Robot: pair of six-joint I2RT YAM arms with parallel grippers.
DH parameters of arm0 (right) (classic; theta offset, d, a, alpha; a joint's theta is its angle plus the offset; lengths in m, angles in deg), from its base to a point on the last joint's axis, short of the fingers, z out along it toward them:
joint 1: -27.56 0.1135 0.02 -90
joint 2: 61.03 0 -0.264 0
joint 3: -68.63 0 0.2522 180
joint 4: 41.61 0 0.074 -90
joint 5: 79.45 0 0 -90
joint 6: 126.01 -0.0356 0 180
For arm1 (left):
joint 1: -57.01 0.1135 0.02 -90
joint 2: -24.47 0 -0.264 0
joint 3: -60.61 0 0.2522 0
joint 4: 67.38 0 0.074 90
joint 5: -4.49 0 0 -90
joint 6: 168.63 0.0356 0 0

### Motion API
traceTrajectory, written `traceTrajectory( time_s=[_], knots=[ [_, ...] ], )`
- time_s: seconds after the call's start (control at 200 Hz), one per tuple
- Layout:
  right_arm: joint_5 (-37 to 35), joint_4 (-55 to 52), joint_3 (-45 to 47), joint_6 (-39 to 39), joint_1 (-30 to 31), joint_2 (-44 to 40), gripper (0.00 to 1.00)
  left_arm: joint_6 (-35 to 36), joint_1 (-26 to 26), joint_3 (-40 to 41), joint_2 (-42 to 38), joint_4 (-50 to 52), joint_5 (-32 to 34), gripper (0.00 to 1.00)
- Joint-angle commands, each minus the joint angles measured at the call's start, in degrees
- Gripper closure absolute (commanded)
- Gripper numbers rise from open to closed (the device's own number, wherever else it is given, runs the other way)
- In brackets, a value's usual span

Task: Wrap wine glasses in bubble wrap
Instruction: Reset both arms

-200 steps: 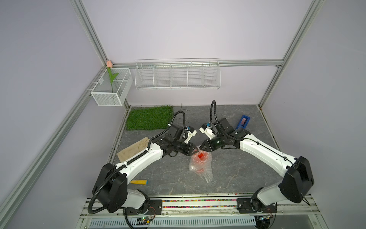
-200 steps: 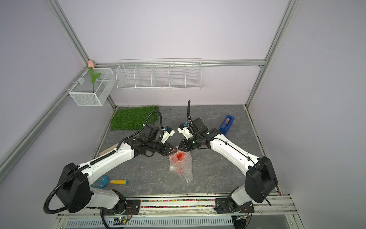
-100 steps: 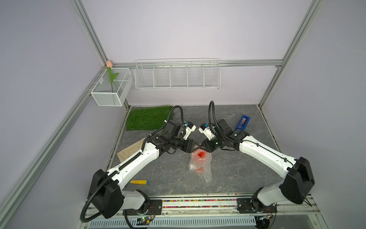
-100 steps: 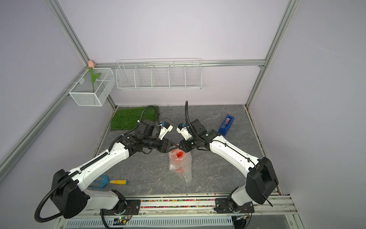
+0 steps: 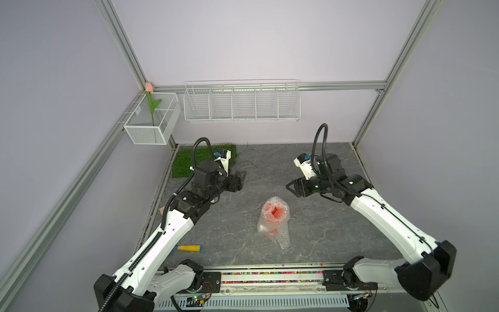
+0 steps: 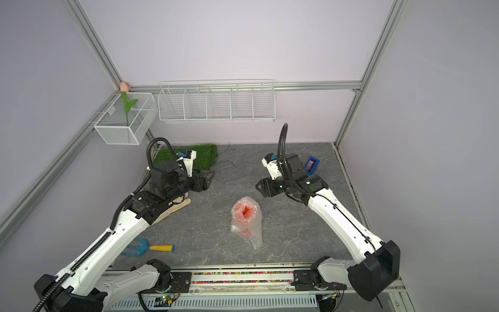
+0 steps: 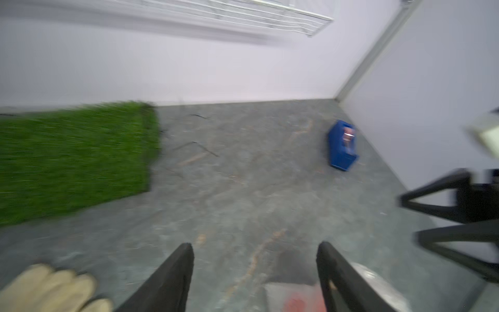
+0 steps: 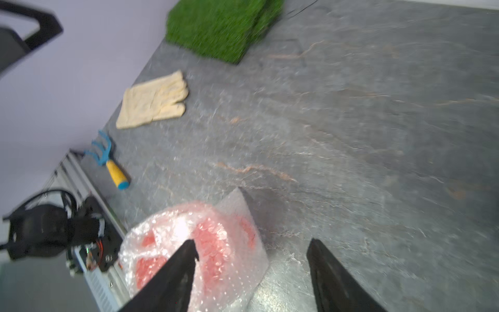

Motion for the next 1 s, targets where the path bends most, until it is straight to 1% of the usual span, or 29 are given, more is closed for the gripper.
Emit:
traceTrajectory(
  time_s=[0.0,0.07,0.165,0.195,0.22,0.275,0.37,0.445,0.505,0.61,0.685,0.755,0.805,0.92,0.97,0.995],
  knots=[
    [-6.4,7.6,6.2,-0.5,-5.4,-4.2,0.2,-0.9,4.5,6.1,-3.0,-5.8,14.2,0.19],
    [-8.2,11.6,10.1,-2.1,-9.9,-6.0,0.14,-1.5,9.5,11.7,-4.7,-11.7,14.3,0.14],
    [-13.8,17.9,15.8,-2.2,-14.6,-7.4,0.09,-1.7,16.2,19.7,-5.6,-19.8,14.8,0.09],
    [-16.5,20.2,17.7,-2.2,-15.1,-7.7,0.03,-1.2,17.7,22.2,-5.6,-22.4,16.1,0.07],
    [-18.6,22.2,20.4,-2.5,-17.5,-7.9,0.0,-0.4,18.7,24.1,-5.5,-24.7,17.0,0.06],
    [-20.4,27.3,24.7,-2.0,-20.3,-8.0,0.02,1.7,20.0,28.5,-4.9,-30.7,19.9,0.03],
    [-22.3,37.2,31.6,-1.2,-24.3,-6.9,0.07,6.3,20.7,34.0,-2.4,-40.2,23.6,0.01],
    [-23.6,41.6,34.1,-2.1,-27.1,-4.4,0.1,9.3,21.0,36.8,0.7,-46.1,25.5,0.0],
    [-24.2,46.7,36.0,-1.7,-28.5,-1.6,0.11,10.1,21.6,39.0,3.5,-51.7,25.9,0.0],
    [-24.9,56.6,39.7,0.5,-29.0,2.8,0.11,9.2,24.0,41.4,9.6,-61.3,22.7,0.0],
    [-25.0,63.2,41.8,1.6,-29.1,5.6,0.11,9.1,24.5,39.7,10.8,-59.6,20.4,0.0],
    [-25.2,70.7,43.6,3.0,-29.3,8.9,0.11,10.2,25.1,40.5,13.6,-65.9,19.0,0.0],
    [-24.4,69.5,42.9,3.8,-29.4,9.1,0.11,10.1,25.6,40.5,15.2,-68.4,16.8,0.0],
    [-21.6,78.7,45.5,6.0,-29.2,12.2,0.11,10.1,26.5,39.9,22.1,-74.5,13.2,0.0],
    [-20.0,75.6,44.1,7.0,-28.8,12.5,0.11,10.1,26.6,39.4,25.7,-76.7,12.9,0.0],
    [-19.1,76.1,43.9,7.5,-28.7,13.1,0.11,10.4,26.6,39.3,27.6,-78.1,12.5,0.0]
  ],
)
